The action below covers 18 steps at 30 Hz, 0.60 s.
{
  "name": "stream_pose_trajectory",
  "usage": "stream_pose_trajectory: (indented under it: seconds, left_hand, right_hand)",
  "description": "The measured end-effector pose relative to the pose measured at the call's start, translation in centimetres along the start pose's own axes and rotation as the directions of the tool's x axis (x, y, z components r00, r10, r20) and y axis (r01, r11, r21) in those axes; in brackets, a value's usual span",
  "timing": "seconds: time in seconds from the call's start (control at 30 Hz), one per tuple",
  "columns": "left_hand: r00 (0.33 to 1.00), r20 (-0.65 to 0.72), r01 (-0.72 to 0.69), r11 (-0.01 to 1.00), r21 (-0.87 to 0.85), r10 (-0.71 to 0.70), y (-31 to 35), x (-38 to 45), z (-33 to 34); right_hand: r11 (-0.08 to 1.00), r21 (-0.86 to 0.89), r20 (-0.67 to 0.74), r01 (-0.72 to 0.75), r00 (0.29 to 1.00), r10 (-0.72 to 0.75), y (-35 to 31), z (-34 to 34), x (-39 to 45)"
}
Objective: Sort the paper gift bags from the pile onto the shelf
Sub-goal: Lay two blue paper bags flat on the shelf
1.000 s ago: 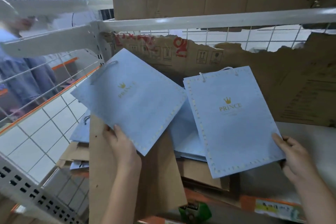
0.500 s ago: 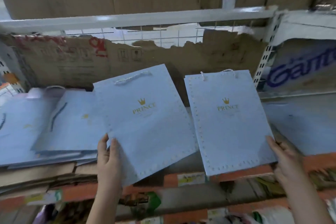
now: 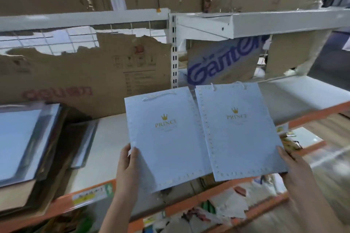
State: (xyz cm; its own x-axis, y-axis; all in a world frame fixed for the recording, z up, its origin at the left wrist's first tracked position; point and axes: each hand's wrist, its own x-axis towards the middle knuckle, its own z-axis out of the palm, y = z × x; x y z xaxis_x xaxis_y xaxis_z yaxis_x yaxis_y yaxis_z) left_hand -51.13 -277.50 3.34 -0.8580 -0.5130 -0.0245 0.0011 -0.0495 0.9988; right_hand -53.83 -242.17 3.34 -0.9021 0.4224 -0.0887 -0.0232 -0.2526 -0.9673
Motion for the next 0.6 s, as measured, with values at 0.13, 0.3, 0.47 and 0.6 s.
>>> stream_pose_trajectory:
  seconds: [0.13,0.3,0.47,0.6]
  left_hand:
    - [0.998,0.061,0.031,0.999,0.045,-0.034,0.3,0.1,5.8]
    - [0.993,0.109,0.044,0.995,0.087,-0.053,-0.7,1.2,12.0]
    - [0.992,0.1,0.059,0.99,0.127,-0.072,-2.2,4.0,16.8]
    - [0.997,0.044,0.046,0.98,0.193,-0.055,-3.3,6.5,19.9]
  right_hand:
    - [0.999,-0.036,-0.08,-0.02,0.997,0.017,-1.0,-3.6,2.2]
    - [0.991,-0.13,-0.191,-0.036,0.982,0.01,-0.5,-7.0,6.3]
    - [0.988,-0.144,-0.2,-0.048,0.98,0.019,-0.6,-8.7,11.9]
    - [0.969,-0.242,-0.199,-0.043,0.98,-0.007,-1.5,-9.4,17.8]
